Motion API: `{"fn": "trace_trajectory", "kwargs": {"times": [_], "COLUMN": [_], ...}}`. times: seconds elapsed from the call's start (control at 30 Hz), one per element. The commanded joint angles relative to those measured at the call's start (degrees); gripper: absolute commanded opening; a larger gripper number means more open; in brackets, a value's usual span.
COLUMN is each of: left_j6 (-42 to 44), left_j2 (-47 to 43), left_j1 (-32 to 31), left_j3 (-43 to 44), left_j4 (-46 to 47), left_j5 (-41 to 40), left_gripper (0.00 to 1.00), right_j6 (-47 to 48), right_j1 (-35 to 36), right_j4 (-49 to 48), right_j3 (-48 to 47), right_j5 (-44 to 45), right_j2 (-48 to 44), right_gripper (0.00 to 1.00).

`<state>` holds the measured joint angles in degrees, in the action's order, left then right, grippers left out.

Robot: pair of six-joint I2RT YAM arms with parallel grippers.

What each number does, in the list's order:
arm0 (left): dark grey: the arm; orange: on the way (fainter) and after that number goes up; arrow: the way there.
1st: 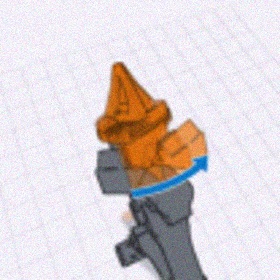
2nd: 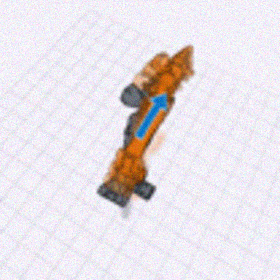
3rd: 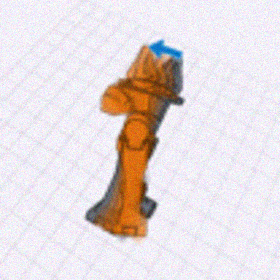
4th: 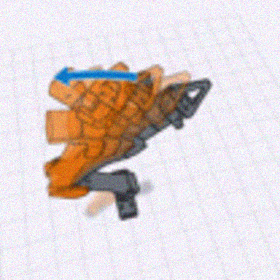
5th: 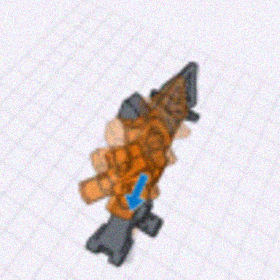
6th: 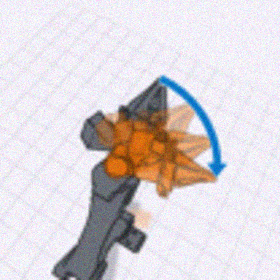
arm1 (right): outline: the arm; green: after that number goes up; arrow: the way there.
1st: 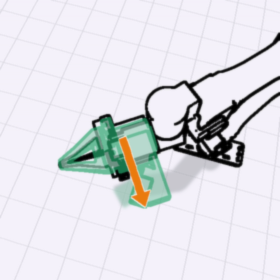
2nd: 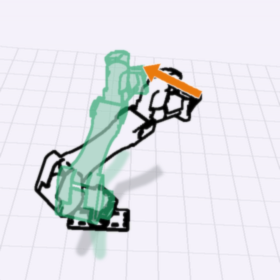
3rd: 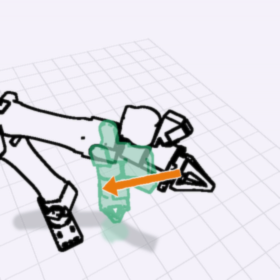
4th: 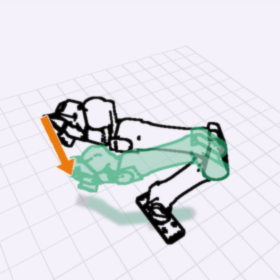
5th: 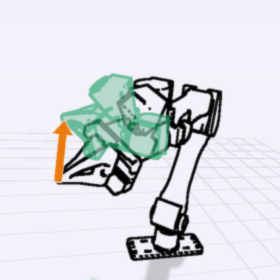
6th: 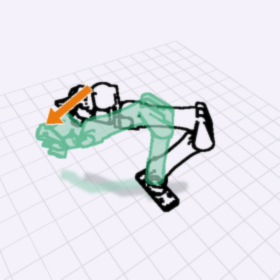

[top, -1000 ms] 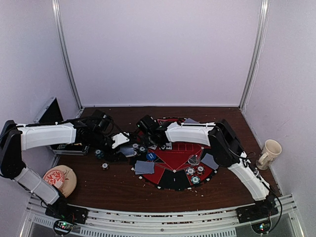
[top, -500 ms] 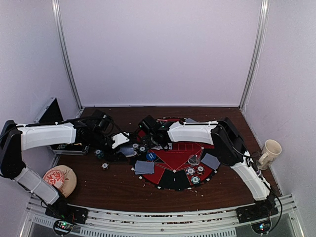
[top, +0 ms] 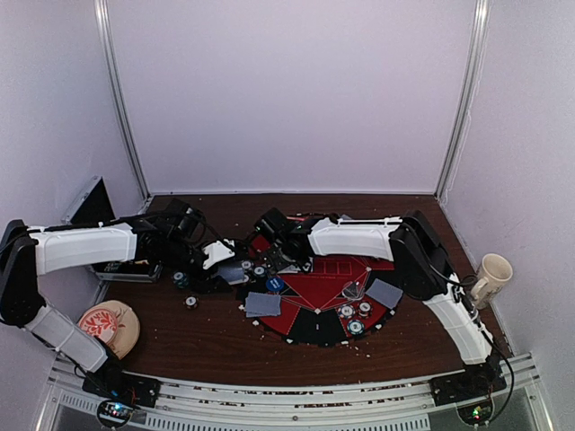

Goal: Distribute texas hold em gaming equipment
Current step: Adjust the poker card in the community card area.

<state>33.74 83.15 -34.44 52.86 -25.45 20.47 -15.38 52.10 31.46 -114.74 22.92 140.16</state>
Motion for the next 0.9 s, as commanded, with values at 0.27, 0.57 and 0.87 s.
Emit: {"fn": "trace_trajectory", "kwargs": {"times": [0.27, 0.57, 0.87], "left_j6": [-0.3, -0.3, -0.2], "left_j2": [-1.8, -2.1, -2.4], "left_j1": [0.4, 0.5, 0.4], "left_j3": [-0.3, -0.4, -0.6], "left_j4": [1.8, 1.8, 1.7], "left_j5": [0.9, 0.8, 0.7], "left_gripper": [0.54, 0.54, 0.54], "right_j6": [-6.7, -6.4, -1.5], "right_j1": [-3.2, -8.6, -12.1], "right_j4": [-10.9, -17.1, -17.3], "right_j3": [13.0, 15.5, 10.6], "right_j5": [-10.6, -19.4, -30.8], "right_j2": [-12.6, -12.0, -6.3], "right_gripper": [1.0, 1.0, 1.0]}}
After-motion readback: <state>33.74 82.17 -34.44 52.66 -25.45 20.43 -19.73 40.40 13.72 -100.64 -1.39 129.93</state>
